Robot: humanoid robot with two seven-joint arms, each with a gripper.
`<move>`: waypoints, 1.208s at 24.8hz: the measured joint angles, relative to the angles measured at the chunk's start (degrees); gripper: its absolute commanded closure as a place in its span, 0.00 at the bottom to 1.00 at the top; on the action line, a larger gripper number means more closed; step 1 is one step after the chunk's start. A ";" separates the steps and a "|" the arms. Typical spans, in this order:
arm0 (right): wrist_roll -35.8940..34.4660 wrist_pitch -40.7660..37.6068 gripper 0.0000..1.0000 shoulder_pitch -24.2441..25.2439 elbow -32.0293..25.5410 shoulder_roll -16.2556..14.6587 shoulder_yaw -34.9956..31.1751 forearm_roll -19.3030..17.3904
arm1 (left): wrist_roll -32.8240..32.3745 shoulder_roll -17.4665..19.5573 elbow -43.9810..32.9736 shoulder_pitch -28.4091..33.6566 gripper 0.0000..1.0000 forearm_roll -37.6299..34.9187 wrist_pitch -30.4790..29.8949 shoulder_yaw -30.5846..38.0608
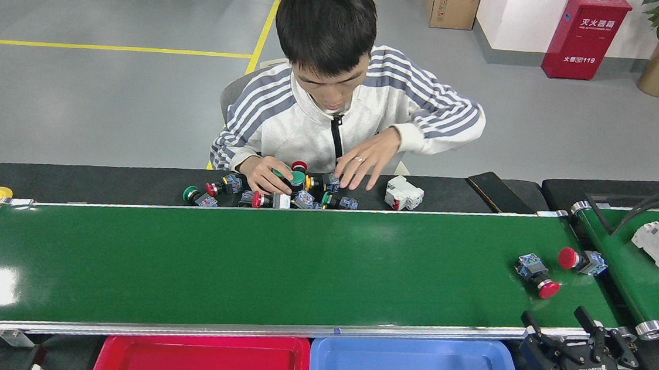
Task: Pick switch part from conveyor to tray
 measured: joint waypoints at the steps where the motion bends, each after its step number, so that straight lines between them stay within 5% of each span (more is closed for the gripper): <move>1: 0.66 0.02 0.01 -1.12 1.22 -0.02 0.00 0.08 | 0.00 0.09 0.00 0.00 0.00 0.00 -0.04 -0.12; 11: 3.16 0.11 0.01 -7.86 8.52 -0.04 3.82 1.19 | 0.00 0.19 0.04 -0.02 0.00 0.00 -0.10 -0.55; 17: 3.31 6.69 0.04 -12.75 12.76 0.02 12.10 1.19 | 0.00 0.24 0.14 0.02 0.00 -0.01 -0.12 -0.56; 19: 3.34 8.49 0.15 -14.75 14.79 0.02 14.73 1.19 | 0.00 0.37 0.16 0.03 0.00 -0.01 -0.12 -0.57; 21: 3.36 9.62 0.46 -16.67 16.51 0.02 16.75 1.19 | 0.00 0.37 0.16 0.04 0.00 -0.01 -0.12 -0.58; 25: 3.37 10.23 0.75 -17.62 17.10 -0.09 18.85 1.19 | 0.01 0.37 0.17 0.04 0.00 -0.01 -0.13 -0.58; 30: 3.47 9.95 0.80 -17.65 17.43 -0.10 20.95 1.17 | 0.01 0.37 0.17 0.22 0.00 -0.01 -0.14 -0.58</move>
